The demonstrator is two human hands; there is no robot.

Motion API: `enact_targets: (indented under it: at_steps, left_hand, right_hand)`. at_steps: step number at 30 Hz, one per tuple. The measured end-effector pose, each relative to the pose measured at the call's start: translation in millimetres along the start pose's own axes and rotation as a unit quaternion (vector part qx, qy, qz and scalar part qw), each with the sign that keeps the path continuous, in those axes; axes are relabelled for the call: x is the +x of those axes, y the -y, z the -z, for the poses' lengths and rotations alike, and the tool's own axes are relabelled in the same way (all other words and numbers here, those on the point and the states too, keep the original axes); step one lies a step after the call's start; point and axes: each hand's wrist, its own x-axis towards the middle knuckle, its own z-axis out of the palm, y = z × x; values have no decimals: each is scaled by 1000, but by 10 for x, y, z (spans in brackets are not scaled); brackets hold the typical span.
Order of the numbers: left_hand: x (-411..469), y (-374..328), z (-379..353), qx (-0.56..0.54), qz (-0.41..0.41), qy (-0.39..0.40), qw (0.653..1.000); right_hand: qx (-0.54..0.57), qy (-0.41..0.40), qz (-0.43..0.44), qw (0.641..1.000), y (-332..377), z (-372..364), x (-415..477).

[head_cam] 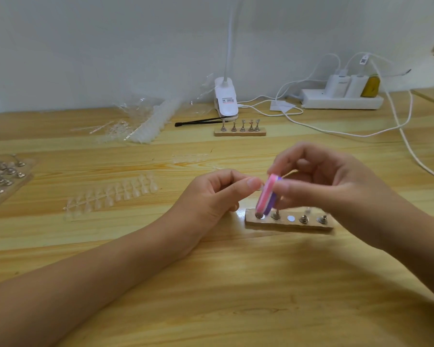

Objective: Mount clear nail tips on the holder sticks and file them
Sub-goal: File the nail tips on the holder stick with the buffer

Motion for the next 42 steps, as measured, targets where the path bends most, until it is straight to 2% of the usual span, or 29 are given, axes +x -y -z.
enact_targets:
  at_steps: [2,7,11,15,20,24,29,33,38,42]
  left_hand:
    - [6,3,-5,1,-2,-2,1000]
    - [-8,11,12,4,-5,3,1000]
    - [6,11,3,-13,3,-16,1000]
    - [0,14,7,-5,5,-8,1000]
    - [18,7,6,-28,13,-27,999]
    - [3,22,11,-14,13,-17,1000]
    - [29,21,13,-28,19,-34,999]
    - [16,35,17,-18,16,-16,1000]
    - [51,52,18,-34,19,-41,998]
    - [47,62,8,-36,15,-43,998]
  right_hand:
    - [18,-41,12,999,7,19,12]
    - [-12,7,-10,1000,6,-33,-13]
    - [32,-49,-1,998,15,-3,0]
    - [9,15,-11,1000,2,-86,-25]
    - [32,-73,-7,997,-1,-43,-1]
    - [14,6,-14,1000,-11,-124,-27]
    - [29,-83,-14,996,20,-47,-8]
    - [17,-7,-15,1000,-7,-154,-35]
    - [28,-87,4,996,17,-44,-1]
    - [23,-50,0,998,-27,-102,-12]
